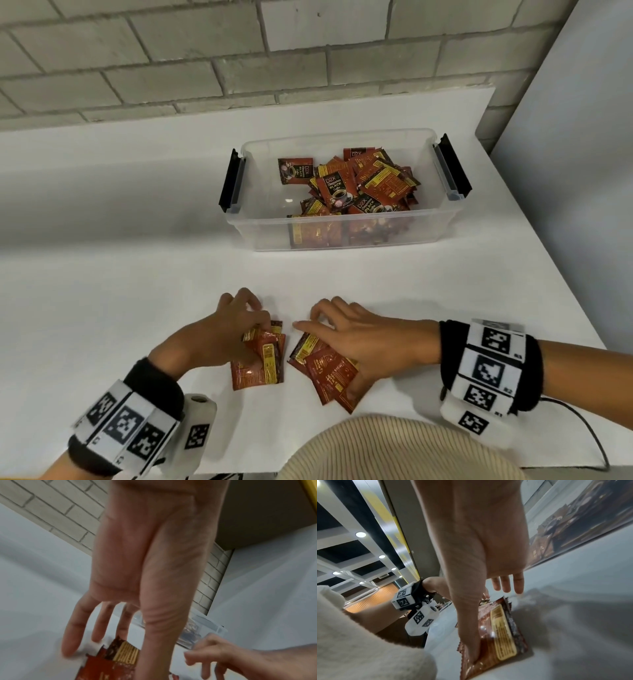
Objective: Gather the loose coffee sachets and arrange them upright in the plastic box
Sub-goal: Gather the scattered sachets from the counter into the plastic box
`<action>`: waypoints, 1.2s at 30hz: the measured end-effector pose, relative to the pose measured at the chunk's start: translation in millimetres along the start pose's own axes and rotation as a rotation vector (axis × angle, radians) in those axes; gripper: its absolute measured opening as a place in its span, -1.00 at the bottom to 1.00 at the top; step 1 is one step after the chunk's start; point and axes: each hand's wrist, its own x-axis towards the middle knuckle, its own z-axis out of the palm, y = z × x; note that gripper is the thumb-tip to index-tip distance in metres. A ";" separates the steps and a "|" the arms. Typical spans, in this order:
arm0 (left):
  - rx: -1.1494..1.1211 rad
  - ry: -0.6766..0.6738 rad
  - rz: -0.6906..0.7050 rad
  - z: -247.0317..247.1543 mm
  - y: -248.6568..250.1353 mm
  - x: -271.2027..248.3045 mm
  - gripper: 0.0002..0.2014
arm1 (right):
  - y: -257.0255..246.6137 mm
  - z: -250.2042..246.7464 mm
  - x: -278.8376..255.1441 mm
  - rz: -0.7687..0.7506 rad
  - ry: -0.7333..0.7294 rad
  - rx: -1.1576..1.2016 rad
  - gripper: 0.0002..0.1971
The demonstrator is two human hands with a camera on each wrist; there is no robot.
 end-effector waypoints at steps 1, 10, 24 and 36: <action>-0.004 -0.003 -0.005 0.1 0.0 2.1 -0.63 | 0.9 0.3 1.7 -0.015 -0.008 -0.020 0.20; -0.197 -0.068 0.118 -3.4 7.2 12.4 -0.76 | 6.8 3.8 0.4 0.045 -0.042 -0.006 0.00; -0.671 0.118 0.335 -79.0 53.9 15.3 -0.70 | 42.7 -63.5 -66.1 0.170 0.215 0.907 -0.75; -0.757 0.332 0.148 -175.0 81.0 118.7 -0.53 | 115.5 -161.6 -25.9 0.520 0.721 0.961 -0.48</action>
